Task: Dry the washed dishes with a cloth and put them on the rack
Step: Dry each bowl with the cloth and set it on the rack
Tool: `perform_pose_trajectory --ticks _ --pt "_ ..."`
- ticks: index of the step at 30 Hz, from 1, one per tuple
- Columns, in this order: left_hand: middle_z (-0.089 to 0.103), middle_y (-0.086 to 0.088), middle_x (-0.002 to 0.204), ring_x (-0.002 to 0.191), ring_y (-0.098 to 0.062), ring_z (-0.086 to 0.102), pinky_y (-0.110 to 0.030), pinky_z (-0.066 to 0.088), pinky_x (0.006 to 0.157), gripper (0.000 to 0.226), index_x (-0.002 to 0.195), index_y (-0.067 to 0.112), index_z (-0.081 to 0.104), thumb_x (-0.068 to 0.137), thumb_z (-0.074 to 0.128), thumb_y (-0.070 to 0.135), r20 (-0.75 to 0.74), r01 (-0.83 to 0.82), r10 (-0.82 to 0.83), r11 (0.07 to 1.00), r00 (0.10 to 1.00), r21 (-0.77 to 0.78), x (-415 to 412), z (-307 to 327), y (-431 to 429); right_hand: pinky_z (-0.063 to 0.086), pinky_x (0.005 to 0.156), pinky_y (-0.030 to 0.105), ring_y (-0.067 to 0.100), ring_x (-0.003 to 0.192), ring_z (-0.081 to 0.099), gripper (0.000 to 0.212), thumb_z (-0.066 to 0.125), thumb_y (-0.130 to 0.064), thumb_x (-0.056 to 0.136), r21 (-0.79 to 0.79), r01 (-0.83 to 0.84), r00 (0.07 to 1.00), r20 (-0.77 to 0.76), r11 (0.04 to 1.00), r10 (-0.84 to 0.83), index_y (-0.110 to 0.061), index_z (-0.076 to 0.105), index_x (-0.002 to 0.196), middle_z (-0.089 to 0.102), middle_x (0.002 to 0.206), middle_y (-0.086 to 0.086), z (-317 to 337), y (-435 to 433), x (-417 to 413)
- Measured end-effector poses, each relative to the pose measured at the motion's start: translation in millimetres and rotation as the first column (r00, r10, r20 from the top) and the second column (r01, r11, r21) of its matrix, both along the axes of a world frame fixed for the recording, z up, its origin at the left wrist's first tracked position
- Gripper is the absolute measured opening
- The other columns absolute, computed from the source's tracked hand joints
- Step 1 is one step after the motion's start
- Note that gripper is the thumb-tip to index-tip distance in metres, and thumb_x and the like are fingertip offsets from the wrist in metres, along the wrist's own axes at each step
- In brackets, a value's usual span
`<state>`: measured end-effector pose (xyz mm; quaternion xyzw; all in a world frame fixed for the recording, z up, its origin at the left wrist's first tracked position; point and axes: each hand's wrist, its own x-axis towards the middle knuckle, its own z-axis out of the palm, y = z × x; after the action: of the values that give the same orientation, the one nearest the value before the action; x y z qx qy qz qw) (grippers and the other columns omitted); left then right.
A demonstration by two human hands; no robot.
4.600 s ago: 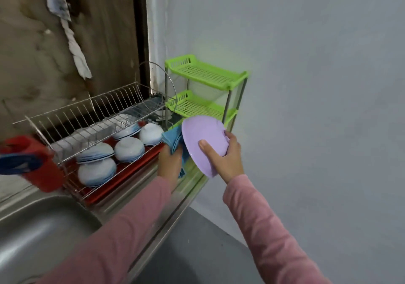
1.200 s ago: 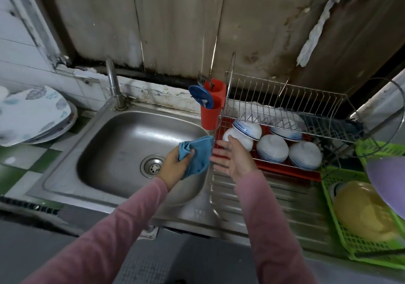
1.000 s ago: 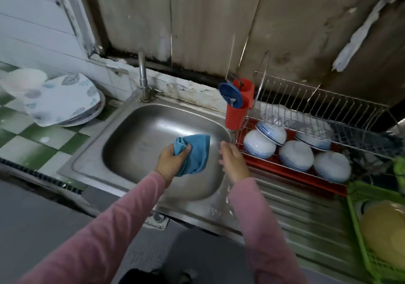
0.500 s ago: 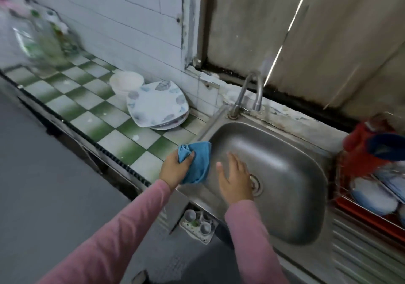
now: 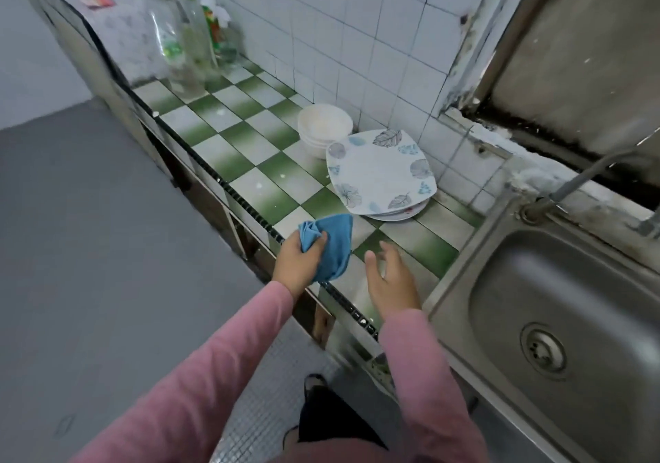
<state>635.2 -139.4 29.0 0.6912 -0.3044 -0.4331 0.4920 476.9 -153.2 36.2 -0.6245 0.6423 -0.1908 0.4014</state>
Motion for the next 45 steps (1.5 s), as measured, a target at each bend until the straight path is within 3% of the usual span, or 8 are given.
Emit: perform_pose_trajectory --ticks 5,14,21,26,29,34,39,45 --pt "0.064 0.004 0.099 0.101 -0.023 0.063 -0.042 0.051 0.098 0.009 0.091 0.031 0.057 0.097 0.060 0.025 -0.024 -0.037 0.037 0.999 0.999 0.010 48.7 -10.7 -44.3 0.036 0.097 0.031 0.024 0.125 0.051 0.046 0.041 -0.038 0.104 0.029 0.009 0.999 0.030 1.000 -0.010 -0.019 0.041 0.146 0.054 0.136 0.003 -11.3 -50.0 47.7" --pt "0.065 -0.002 0.106 0.104 -0.027 0.064 -0.042 0.054 0.092 0.004 0.102 0.025 0.059 0.098 0.058 0.027 -0.011 -0.039 0.040 0.999 0.999 0.028 120.5 -10.6 -156.0 0.038 0.106 0.037 0.026 0.120 0.054 0.039 0.042 -0.035 0.104 0.155 0.202 0.971 0.100 0.967 -0.219 -0.017 0.048 0.138 0.059 0.135 0.008 -22.7 -176.2 112.5" --pt "0.065 -0.001 0.109 0.104 -0.025 0.063 -0.045 0.052 0.097 0.013 0.108 0.024 0.059 0.098 0.057 0.032 -0.033 -0.052 0.053 0.998 0.998 0.047 157.5 -18.4 -219.9 0.034 0.091 0.027 0.020 0.106 0.048 0.039 0.045 -0.032 0.103 0.247 0.301 0.925 0.161 0.921 -0.346 -0.014 0.049 0.137 0.057 0.134 0.007 -27.8 -238.3 133.0" --pt "0.064 -0.004 0.119 0.109 -0.024 0.061 -0.044 0.051 0.098 0.027 0.122 0.018 0.057 0.099 0.055 0.032 -0.054 -0.050 0.052 0.998 0.997 0.032 182.0 -24.2 -260.1 0.040 0.101 0.031 0.025 0.121 0.052 0.059 0.062 -0.040 0.094 0.218 0.308 0.932 0.127 0.926 -0.340 -0.013 0.041 0.142 0.053 0.138 0.009 -32.3 -276.4 157.6" --pt "0.062 -0.001 0.115 0.103 -0.020 0.061 -0.034 0.054 0.086 0.024 0.121 0.021 0.054 0.100 0.054 0.032 -0.076 -0.047 0.051 0.997 0.996 0.061 199.0 -27.5 -283.9 0.038 0.108 0.036 0.027 0.132 0.046 0.074 0.067 -0.044 0.090 0.171 0.294 0.942 0.116 0.940 -0.315 -0.015 0.033 0.149 0.044 0.147 0.010 -31.5 -300.3 176.9" --pt "0.060 -0.005 0.118 0.108 -0.026 0.059 -0.039 0.052 0.092 0.037 0.130 0.014 0.054 0.099 0.055 0.034 -0.006 0.034 -0.034 0.997 0.999 0.064 232.9 -22.6 -328.5 0.034 0.112 0.043 0.032 0.136 0.038 0.095 0.077 -0.051 0.078 0.074 0.224 0.973 -0.077 0.972 -0.218 -0.018 0.025 0.151 0.037 0.150 0.010 -31.6 -348.3 206.3" --pt "0.060 -0.004 0.108 0.094 -0.018 0.059 -0.029 0.054 0.076 0.020 0.116 0.019 0.053 0.100 0.055 0.030 -0.013 0.137 -0.136 0.990 0.991 0.017 265.4 -11.1 -375.9 0.020 0.120 0.053 0.036 0.148 0.011 0.149 0.084 -0.070 0.051 0.139 0.051 0.926 -0.378 0.989 0.006 -0.027 -0.013 0.155 0.000 0.164 0.008 -33.2 -399.9 235.8" --pt "0.059 0.000 0.102 0.096 -0.018 0.059 -0.025 0.054 0.070 0.019 0.113 0.021 0.051 0.099 0.054 0.033 -0.032 0.248 -0.247 0.968 0.968 0.026 298.6 -16.6 -409.1 -0.003 0.120 0.055 0.039 0.149 -0.016 0.160 0.080 -0.080 0.043 0.255 0.055 0.826 -0.555 0.965 0.099 -0.037 -0.035 0.146 -0.021 0.162 0.013 -45.6 -434.8 255.2"
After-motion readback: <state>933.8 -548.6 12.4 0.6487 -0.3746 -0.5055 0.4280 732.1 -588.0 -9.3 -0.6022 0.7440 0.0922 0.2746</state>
